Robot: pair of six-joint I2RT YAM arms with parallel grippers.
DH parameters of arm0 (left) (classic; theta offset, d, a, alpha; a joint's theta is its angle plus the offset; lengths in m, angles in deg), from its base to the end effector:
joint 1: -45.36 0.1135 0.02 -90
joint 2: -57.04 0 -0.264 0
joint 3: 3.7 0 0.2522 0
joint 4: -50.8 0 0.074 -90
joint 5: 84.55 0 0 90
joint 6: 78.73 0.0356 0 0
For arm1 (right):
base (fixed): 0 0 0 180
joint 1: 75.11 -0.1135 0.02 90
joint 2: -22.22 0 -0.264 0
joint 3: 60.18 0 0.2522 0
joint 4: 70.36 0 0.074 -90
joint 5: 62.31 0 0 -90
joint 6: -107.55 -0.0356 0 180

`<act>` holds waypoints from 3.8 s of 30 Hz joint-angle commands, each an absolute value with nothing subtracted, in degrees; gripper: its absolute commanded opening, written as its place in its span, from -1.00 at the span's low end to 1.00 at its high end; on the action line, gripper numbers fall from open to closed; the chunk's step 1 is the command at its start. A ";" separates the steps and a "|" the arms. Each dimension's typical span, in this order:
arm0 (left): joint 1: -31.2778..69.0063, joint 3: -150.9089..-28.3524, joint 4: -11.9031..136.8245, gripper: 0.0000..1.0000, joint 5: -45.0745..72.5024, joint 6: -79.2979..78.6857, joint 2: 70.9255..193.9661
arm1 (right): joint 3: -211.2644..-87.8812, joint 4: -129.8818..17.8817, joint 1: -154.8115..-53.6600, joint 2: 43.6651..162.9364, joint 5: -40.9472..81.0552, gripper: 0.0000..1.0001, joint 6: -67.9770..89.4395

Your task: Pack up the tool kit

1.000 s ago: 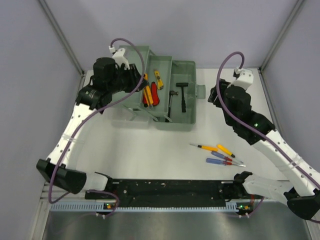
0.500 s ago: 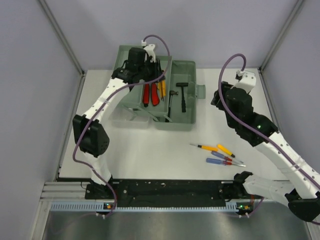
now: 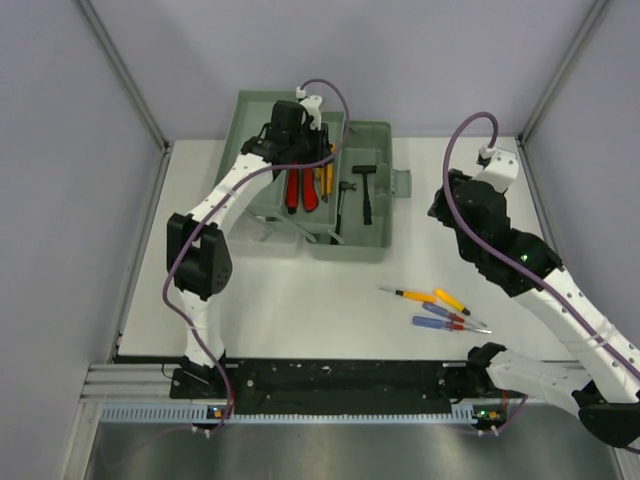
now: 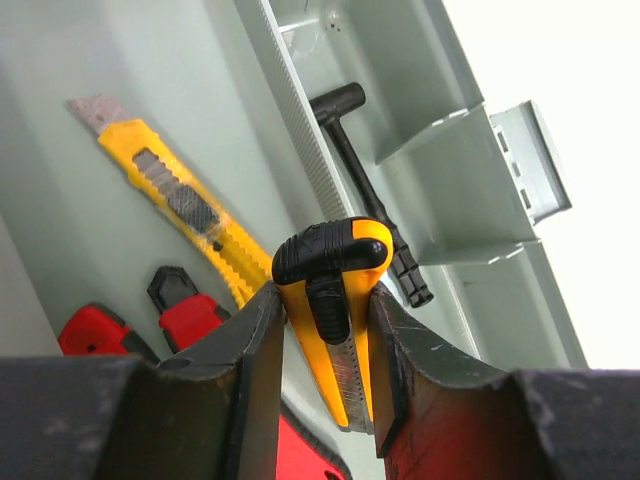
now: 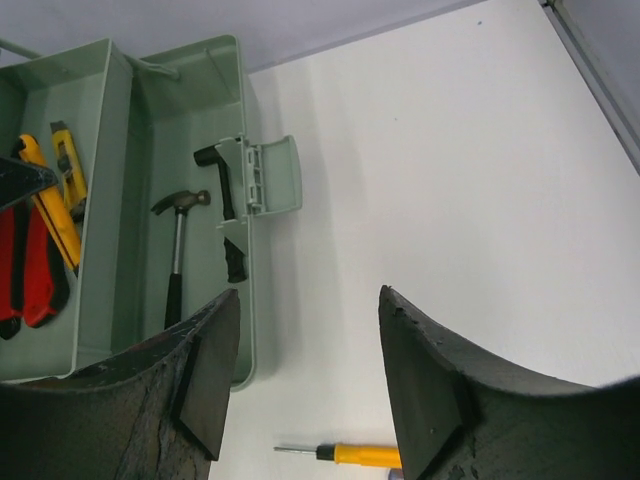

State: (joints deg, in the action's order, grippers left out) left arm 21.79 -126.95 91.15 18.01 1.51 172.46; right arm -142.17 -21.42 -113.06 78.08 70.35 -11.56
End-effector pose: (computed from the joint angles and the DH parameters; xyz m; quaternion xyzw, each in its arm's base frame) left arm 0.4322 -0.1970 0.3278 0.1570 0.8589 -0.2289 0.4304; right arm 0.1651 0.0982 0.4042 0.1409 0.7891 0.0321 0.5970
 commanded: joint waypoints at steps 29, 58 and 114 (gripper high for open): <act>21.98 -131.19 82.76 0.30 2.82 -7.27 179.56 | -142.41 -16.43 -112.46 77.50 68.92 0.09 -17.70; 43.85 -112.23 68.62 0.98 44.26 -31.61 146.35 | -124.22 -3.51 -104.74 73.29 47.39 0.35 -39.66; 39.66 -100.78 88.21 0.95 37.09 -9.73 126.74 | -103.91 -18.10 -79.59 86.64 35.17 0.19 -65.68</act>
